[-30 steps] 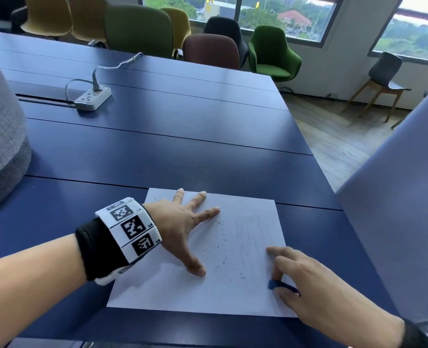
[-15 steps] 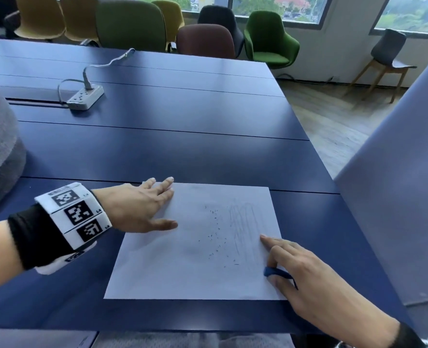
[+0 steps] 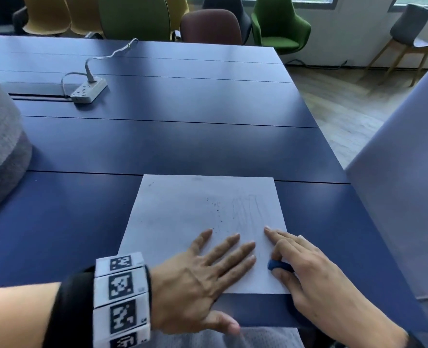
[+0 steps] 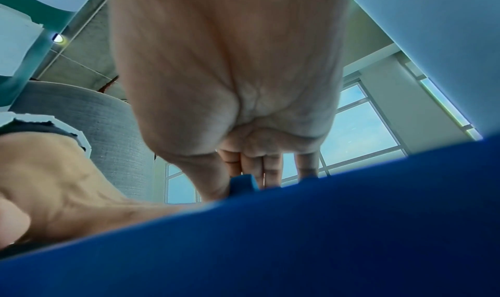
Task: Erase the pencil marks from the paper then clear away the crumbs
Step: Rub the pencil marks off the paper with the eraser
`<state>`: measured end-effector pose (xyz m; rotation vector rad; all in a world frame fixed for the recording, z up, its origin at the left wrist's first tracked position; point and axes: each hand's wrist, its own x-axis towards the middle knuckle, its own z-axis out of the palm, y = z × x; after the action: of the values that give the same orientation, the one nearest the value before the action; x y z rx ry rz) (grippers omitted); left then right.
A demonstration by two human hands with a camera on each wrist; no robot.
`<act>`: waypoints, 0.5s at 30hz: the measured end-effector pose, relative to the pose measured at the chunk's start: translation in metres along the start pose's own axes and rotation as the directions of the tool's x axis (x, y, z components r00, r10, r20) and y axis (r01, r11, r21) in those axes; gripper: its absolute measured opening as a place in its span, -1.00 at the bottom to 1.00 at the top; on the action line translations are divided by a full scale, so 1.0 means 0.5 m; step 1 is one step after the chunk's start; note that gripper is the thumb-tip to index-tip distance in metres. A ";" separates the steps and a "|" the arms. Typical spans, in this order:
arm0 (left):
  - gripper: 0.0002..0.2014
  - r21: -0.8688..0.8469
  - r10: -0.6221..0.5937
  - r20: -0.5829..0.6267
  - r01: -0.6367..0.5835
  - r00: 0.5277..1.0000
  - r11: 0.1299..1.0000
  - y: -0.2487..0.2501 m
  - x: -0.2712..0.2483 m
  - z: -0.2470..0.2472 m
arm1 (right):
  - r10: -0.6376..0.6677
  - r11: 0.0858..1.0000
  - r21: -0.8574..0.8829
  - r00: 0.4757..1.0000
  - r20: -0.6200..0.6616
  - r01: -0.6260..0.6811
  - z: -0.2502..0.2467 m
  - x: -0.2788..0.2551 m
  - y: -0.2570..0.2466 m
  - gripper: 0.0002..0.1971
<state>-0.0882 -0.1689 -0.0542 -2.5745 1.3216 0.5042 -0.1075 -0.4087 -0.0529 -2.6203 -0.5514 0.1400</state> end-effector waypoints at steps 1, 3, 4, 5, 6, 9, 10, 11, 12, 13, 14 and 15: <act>-0.08 -0.006 -0.054 -0.008 0.054 0.998 0.999 -0.015 -0.012 0.013 | 0.009 1.000 0.002 1.000 0.005 -0.009 0.000 0.000 -0.001 -0.91; -0.11 -0.043 -0.173 0.008 0.174 0.985 0.984 -0.049 -0.043 0.037 | 0.025 1.000 0.006 1.000 0.017 -0.025 -0.001 -0.002 -0.002 -0.92; -0.10 -0.054 -0.240 0.008 0.240 0.971 0.969 -0.064 -0.061 0.045 | 0.027 1.000 0.013 1.000 0.014 -0.027 0.000 -0.002 -0.002 -0.92; -0.06 -0.077 -0.306 0.004 0.305 0.952 0.949 -0.076 -0.075 0.040 | 0.027 0.999 0.020 1.000 0.007 -0.028 0.001 -0.003 -0.001 -0.90; 0.02 -0.142 -0.364 0.018 0.363 0.931 0.921 -0.087 -0.086 0.035 | 0.031 0.999 0.023 1.000 0.005 -0.031 0.002 -0.003 -0.002 -0.88; 0.03 -0.214 -0.431 0.050 0.431 0.901 0.876 -0.094 -0.095 0.031 | 0.030 0.999 0.029 0.999 0.011 -0.031 0.004 -0.002 -0.004 -0.79; -0.01 -0.187 -0.403 -0.010 0.394 0.915 0.900 -0.085 -0.083 0.019 | 0.031 0.999 0.034 0.999 0.012 -0.032 0.005 -0.002 -0.004 -0.75; -0.05 -0.146 -0.344 -0.050 0.334 0.938 0.931 -0.067 -0.065 0.001 | 0.036 0.998 0.043 0.999 0.006 -0.037 0.006 -0.002 -0.004 -0.72; -0.07 -0.139 -0.252 -0.045 0.244 0.967 0.960 -0.046 -0.044 -0.012 | 0.043 0.998 0.049 0.999 0.007 -0.043 0.008 -0.002 -0.004 -0.73; -0.09 -0.173 -0.159 -0.014 0.154 0.987 0.973 -0.027 -0.021 -0.024 | 0.054 0.997 0.052 0.998 0.012 -0.055 0.009 -0.001 -0.002 -0.76; -0.08 -0.209 -0.090 0.047 0.098 0.995 0.973 -0.012 0.002 -0.041 | 0.066 0.997 0.046 0.998 0.015 -0.067 0.011 -0.001 0.000 -0.74; -0.08 -0.206 -0.050 0.076 0.064 0.996 0.976 -0.001 0.026 -0.056 | 0.072 0.997 0.040 0.997 0.015 -0.073 0.012 0.001 0.002 -0.65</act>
<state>-0.0750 -0.1877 -0.0336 -2.7232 1.2270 0.7527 -0.1078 -0.4071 -0.0587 -2.6024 -0.4531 0.1896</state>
